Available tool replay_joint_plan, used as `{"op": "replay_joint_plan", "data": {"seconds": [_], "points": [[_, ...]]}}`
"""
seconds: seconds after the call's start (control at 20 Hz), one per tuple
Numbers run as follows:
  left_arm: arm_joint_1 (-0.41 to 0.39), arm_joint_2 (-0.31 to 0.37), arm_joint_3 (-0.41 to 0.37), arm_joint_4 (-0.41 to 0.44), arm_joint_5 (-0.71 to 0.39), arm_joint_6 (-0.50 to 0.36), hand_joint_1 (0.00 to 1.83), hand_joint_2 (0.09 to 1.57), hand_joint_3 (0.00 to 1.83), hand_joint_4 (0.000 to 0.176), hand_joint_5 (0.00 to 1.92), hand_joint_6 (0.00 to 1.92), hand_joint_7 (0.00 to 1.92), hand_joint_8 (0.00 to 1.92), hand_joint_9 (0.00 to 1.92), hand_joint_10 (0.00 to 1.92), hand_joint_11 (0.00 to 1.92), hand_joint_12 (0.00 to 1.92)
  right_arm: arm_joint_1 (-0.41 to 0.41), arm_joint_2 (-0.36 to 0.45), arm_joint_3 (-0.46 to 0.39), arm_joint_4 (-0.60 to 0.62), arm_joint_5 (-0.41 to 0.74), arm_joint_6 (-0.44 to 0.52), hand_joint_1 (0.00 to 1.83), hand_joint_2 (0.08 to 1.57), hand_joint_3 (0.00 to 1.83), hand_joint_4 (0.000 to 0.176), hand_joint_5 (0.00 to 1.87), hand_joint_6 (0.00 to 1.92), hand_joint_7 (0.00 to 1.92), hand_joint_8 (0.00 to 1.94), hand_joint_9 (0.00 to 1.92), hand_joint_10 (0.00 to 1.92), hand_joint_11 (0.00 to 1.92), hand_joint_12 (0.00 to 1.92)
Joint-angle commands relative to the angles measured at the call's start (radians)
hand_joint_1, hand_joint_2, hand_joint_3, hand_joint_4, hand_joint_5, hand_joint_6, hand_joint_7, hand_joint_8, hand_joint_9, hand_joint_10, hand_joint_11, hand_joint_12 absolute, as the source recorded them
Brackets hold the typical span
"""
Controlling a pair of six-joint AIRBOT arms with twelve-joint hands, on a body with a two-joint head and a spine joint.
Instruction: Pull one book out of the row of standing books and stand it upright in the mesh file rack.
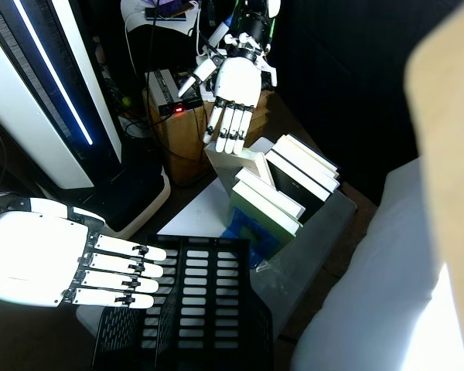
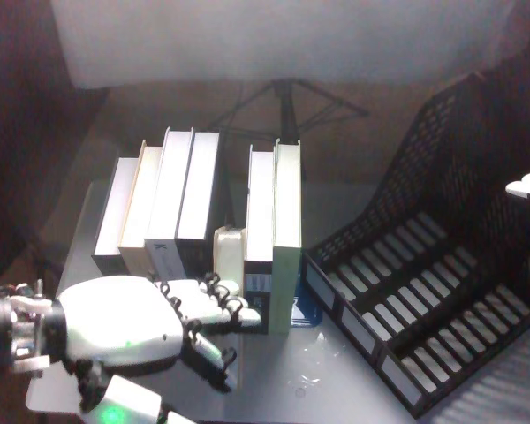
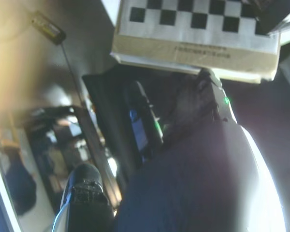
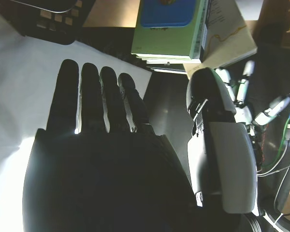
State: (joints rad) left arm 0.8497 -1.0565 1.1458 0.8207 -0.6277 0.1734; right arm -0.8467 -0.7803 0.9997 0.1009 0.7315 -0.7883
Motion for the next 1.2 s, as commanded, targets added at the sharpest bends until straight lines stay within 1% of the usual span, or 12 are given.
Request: {"op": "replay_joint_plan", "data": {"seconds": [0.0,0.05,0.25,0.5,0.55,0.7,0.75,0.8,0.85,0.95,1.05,1.15], "points": [[0.003,0.0,-0.001,-0.027,-0.031,-0.016,0.0,1.13,0.01,0.0,0.52,0.01,0.0,0.0,0.0,0.0,0.0,0.0,-0.002,0.008,0.004,0.017,0.102,0.002,0.43,1.29,0.0,0.0,0.0,0.0,0.0,0.0,0.0,0.0,0.0,0.0],[-0.006,0.005,-0.003,-0.039,-0.061,-0.013,0.0,1.26,0.02,0.0,0.32,0.0,0.0,0.0,0.0,0.0,0.0,0.0,-0.004,0.008,0.004,0.019,0.102,0.002,0.43,1.3,0.0,0.0,0.0,0.0,0.0,0.0,0.0,0.0,0.0,0.0],[-0.053,0.031,-0.018,-0.063,-0.156,0.002,0.29,1.4,0.03,0.0,0.23,0.0,0.0,0.0,0.0,0.0,0.0,0.0,-0.005,0.009,0.004,0.021,0.102,0.002,0.43,1.29,0.0,0.0,0.0,0.0,0.0,0.0,0.0,0.0,0.0,0.0],[-0.071,0.072,-0.027,-0.205,-0.275,0.079,0.46,1.36,0.0,0.0,0.15,0.0,0.0,0.0,0.0,0.0,0.0,0.0,-0.005,0.016,-0.005,0.016,0.111,0.002,0.45,1.29,0.0,0.0,0.0,0.0,0.0,0.0,0.0,0.0,0.0,0.0],[-0.065,0.084,-0.027,-0.255,-0.296,0.11,0.33,1.42,0.02,0.0,0.14,0.0,0.0,0.0,0.0,0.0,0.0,0.0,-0.005,0.021,-0.011,0.007,0.116,0.002,0.46,1.29,0.0,0.0,0.0,0.0,0.0,0.0,0.0,0.0,0.0,0.0],[-0.017,0.12,-0.026,-0.473,-0.363,0.234,0.36,1.38,0.0,0.0,0.02,0.0,0.0,0.0,0.0,0.0,0.0,0.0,-0.001,0.034,-0.027,-0.033,0.122,0.002,0.44,1.28,0.0,0.0,0.0,0.0,0.0,0.0,0.0,0.0,0.0,0.0],[0.008,0.13,-0.023,-0.555,-0.394,0.258,0.22,1.44,0.02,0.046,0.0,0.0,0.0,0.0,0.0,0.0,0.0,0.0,0.007,0.035,-0.03,-0.056,0.116,0.002,0.44,1.25,0.0,0.0,0.0,0.0,0.0,0.0,0.0,0.0,0.0,0.0],[0.04,0.139,-0.021,-0.639,-0.434,0.287,0.22,1.44,0.02,0.046,0.0,0.0,0.0,0.0,0.0,0.0,0.0,0.0,0.023,0.033,-0.031,-0.076,0.107,0.002,0.44,1.25,0.0,0.0,0.0,0.0,0.0,0.0,0.0,0.0,0.0,0.0],[0.069,0.143,-0.018,-0.716,-0.473,0.312,0.19,1.45,0.0,0.012,0.0,0.0,0.0,0.0,0.0,0.01,0.01,0.38,0.04,0.031,-0.031,-0.1,0.095,0.002,0.51,1.2,0.0,0.0,0.0,0.0,0.0,0.0,0.0,0.0,0.0,0.0],[0.128,0.143,-0.007,-0.877,-0.55,0.356,0.36,1.37,0.0,0.042,0.0,0.0,0.0,0.0,0.0,0.0,0.0,0.42,0.092,0.021,-0.031,-0.163,0.05,0.003,0.55,1.15,0.0,0.0,0.0,0.0,0.0,0.0,0.0,0.0,0.0,0.0],[0.167,0.141,0.004,-0.979,-0.597,0.371,0.47,1.33,0.0,0.003,0.0,0.0,0.0,0.0,0.0,0.0,0.0,0.64,0.154,0.012,-0.027,-0.242,-0.006,0.022,0.52,1.14,0.0,0.01,0.0,0.0,0.0,0.0,0.0,0.0,0.0,0.0],[0.211,0.138,0.02,-1.08,-0.624,0.371,0.46,1.31,0.0,0.0,0.0,0.0,0.0,0.0,0.0,0.0,0.0,0.67,0.246,-0.01,-0.012,-0.369,-0.081,0.076,0.5,1.13,0.0,0.022,0.0,0.0,0.0,0.0,0.0,0.0,0.0,0.0]]}}
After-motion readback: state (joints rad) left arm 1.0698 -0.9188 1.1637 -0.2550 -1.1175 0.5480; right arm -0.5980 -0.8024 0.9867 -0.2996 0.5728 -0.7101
